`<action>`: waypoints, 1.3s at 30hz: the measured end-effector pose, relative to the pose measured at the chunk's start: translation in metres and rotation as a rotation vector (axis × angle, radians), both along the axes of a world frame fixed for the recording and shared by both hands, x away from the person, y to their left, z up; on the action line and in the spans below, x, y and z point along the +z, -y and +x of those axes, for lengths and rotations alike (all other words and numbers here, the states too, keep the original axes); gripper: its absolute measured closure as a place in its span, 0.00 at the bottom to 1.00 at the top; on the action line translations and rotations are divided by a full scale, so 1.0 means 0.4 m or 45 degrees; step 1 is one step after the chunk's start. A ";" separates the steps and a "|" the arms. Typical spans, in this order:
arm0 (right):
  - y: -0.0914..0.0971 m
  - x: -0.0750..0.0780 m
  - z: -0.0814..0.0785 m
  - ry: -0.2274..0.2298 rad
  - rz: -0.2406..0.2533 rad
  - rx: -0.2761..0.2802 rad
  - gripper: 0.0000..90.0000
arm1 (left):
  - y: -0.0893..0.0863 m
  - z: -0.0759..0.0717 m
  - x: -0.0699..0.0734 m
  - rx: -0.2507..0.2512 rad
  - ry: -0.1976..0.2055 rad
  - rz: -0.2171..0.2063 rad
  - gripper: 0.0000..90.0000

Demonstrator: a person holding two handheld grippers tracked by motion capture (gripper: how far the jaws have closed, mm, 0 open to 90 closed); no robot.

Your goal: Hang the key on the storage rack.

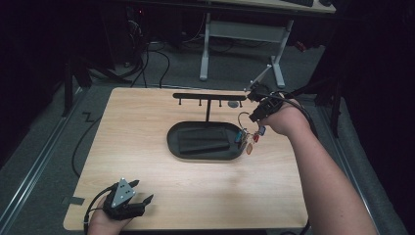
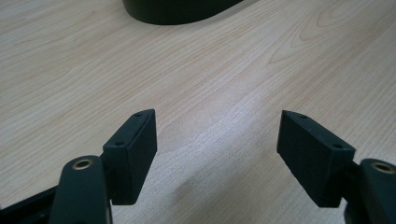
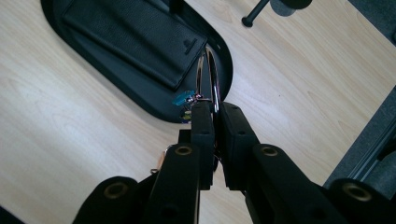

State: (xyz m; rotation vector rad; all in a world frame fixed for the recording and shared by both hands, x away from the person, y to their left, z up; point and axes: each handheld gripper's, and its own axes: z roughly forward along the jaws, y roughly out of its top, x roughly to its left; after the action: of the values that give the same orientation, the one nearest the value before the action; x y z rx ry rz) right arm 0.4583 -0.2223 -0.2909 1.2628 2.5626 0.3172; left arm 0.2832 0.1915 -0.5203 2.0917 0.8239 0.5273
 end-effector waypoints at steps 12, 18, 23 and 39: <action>-0.027 -0.015 0.106 0.017 0.004 -0.022 0.95 | -0.010 -0.002 0.000 0.006 -0.005 0.003 0.33; -0.021 -0.041 0.147 0.008 0.017 -0.062 0.95 | -0.014 -0.003 -0.002 0.016 -0.003 0.005 0.32; -0.012 -0.051 0.166 0.006 0.014 -0.087 0.95 | -0.014 -0.002 -0.003 0.015 -0.009 0.004 0.32; -0.016 -0.034 0.134 0.122 0.017 -0.117 0.88 | -0.008 -0.003 -0.003 0.003 -0.008 0.014 0.32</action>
State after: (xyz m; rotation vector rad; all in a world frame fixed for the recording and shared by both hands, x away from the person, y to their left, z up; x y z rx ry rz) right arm 0.5119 -0.2157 -0.3046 1.3322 2.4183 0.3667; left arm 0.2818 0.1945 -0.5216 2.1034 0.8291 0.5276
